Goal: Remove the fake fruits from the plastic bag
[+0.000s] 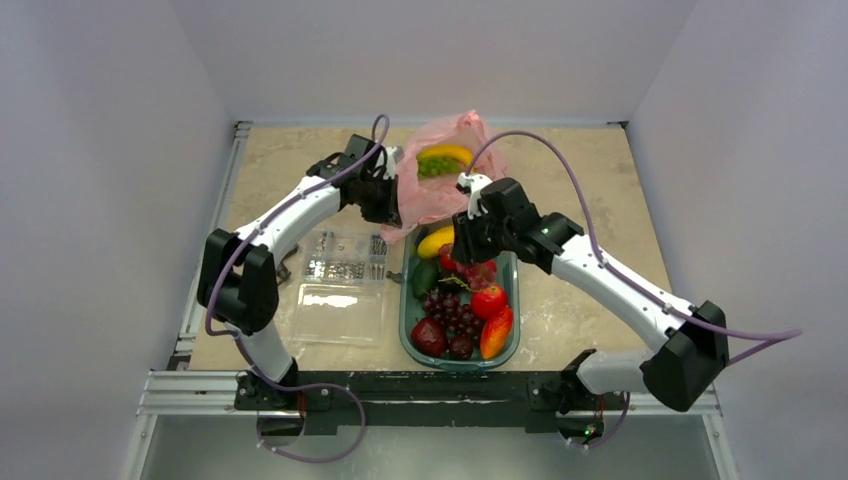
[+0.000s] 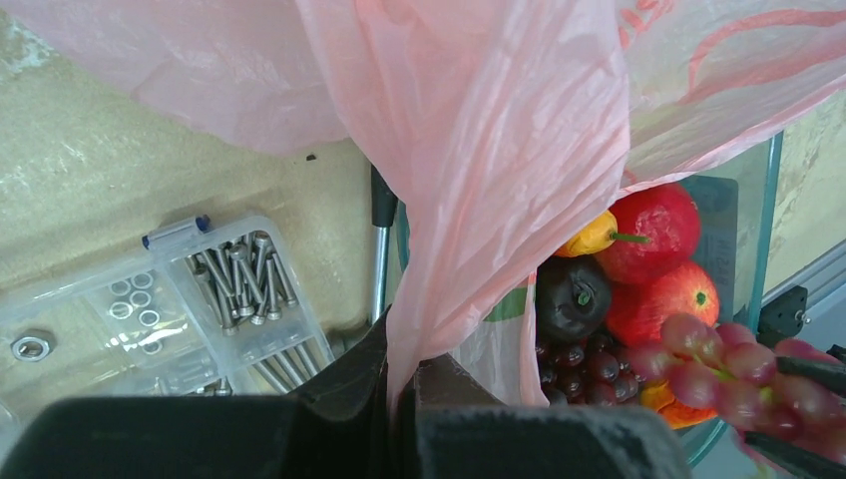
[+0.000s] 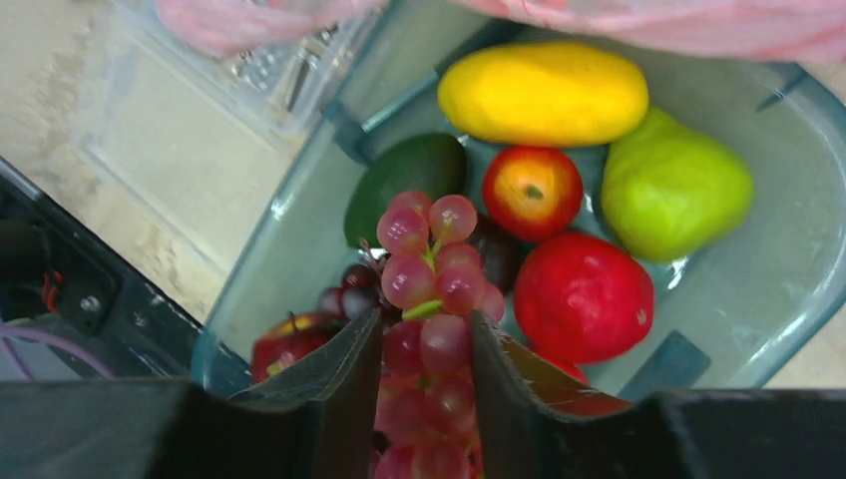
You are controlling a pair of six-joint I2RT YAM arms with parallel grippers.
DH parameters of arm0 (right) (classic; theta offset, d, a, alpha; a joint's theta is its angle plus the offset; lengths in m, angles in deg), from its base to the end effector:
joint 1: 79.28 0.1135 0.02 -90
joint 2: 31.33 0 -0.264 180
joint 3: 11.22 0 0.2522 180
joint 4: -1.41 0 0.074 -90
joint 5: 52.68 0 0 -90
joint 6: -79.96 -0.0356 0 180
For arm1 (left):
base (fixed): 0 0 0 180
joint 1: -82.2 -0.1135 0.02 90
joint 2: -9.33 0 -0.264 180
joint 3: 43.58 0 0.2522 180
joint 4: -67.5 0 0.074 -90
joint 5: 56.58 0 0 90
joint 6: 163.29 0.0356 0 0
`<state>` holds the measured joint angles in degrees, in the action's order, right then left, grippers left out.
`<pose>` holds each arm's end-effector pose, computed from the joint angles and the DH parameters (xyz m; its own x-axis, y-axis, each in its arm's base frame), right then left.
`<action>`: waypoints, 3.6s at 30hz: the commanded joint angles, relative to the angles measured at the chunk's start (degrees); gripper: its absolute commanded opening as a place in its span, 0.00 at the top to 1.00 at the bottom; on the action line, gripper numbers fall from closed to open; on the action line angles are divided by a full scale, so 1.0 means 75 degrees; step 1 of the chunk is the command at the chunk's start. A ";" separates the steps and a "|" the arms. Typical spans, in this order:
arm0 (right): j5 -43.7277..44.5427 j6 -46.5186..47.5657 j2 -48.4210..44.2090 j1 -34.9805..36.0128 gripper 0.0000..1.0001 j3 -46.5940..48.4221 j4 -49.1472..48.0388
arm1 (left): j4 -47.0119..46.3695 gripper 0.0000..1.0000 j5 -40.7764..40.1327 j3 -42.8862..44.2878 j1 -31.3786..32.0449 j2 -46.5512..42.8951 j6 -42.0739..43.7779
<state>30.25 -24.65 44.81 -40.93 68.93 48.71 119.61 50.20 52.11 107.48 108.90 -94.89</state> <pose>0.2231 0.1821 0.3125 -0.6934 -0.2294 -0.6831 -0.5282 0.8066 0.2653 0.3356 -0.1698 0.2672 -0.9012 0.0358 -0.4320 0.2400 0.8711 -0.4284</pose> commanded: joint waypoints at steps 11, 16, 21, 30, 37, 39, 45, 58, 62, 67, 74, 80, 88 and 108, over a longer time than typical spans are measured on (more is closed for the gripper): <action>0.0508 -0.0175 0.0356 -0.0040 0.21 0.0739 -0.1221 | 0.0265 1.00 -0.0838 0.0314 0.0426 0.0021 0.0161; 0.1187 0.0602 0.1764 -0.0043 0.35 0.2281 -0.1648 | 0.0292 1.00 -0.0984 0.0323 0.0418 0.0205 0.0099; 0.2247 0.1408 0.3510 -0.0293 0.54 0.3540 -0.2110 | 0.0416 1.00 -0.1440 0.0352 0.0426 0.0463 0.0123; 0.2419 0.2289 0.5623 -0.1052 0.61 0.4680 -0.3011 | 0.0438 1.00 -0.2151 0.0293 0.0421 0.1162 0.0228; 0.2372 0.2441 0.6485 -0.1411 0.47 0.4610 -0.4030 | 0.0575 1.00 -0.2200 0.0538 0.0362 0.1660 0.0285; 0.2196 0.2636 0.6659 -0.1467 0.38 0.4769 -0.4135 | 0.0526 1.00 -0.2089 0.0535 0.0367 0.1621 0.0280; 0.1483 0.3389 0.7059 -0.1475 0.23 0.5278 -0.4365 | 0.0417 1.00 -0.1907 0.0616 0.0360 0.1329 0.0296; 0.0842 0.4709 0.8355 -0.1492 0.04 0.6745 -0.4485 | 0.0377 1.00 -0.1388 0.0887 0.0364 0.0995 0.0357; 0.0770 0.4997 0.8782 -0.1480 0.05 0.7095 -0.4372 | 0.0371 1.00 -0.1039 0.0943 0.0360 0.1056 0.0245; 0.1274 0.5233 0.9588 -0.1480 0.28 0.7947 -0.4029 | 0.0343 1.00 -0.0810 0.0937 0.0368 0.1091 0.0150; 0.1674 0.5130 0.9956 -0.1483 0.69 0.8244 -0.4065 | 0.0327 1.00 -0.0829 0.0921 0.0363 0.1056 0.0151; 0.1442 0.4649 0.9173 -0.1470 1.00 0.7544 -0.4204 | 0.0449 1.00 -0.1119 0.0978 0.0367 0.1097 0.0244; 0.1170 0.3264 0.7319 -0.1470 1.00 0.5454 -0.4749 | 0.0530 1.00 -0.1190 0.1041 0.0355 0.1069 0.0274; 0.0828 0.1183 0.4328 -0.1480 1.00 0.3314 -0.3967 | 0.0434 1.00 -0.0877 0.0976 0.0349 0.0783 0.0173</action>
<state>37.72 -13.06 82.49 -51.97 94.53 19.29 123.57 42.33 57.73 110.39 118.26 -93.27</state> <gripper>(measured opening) 0.064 0.005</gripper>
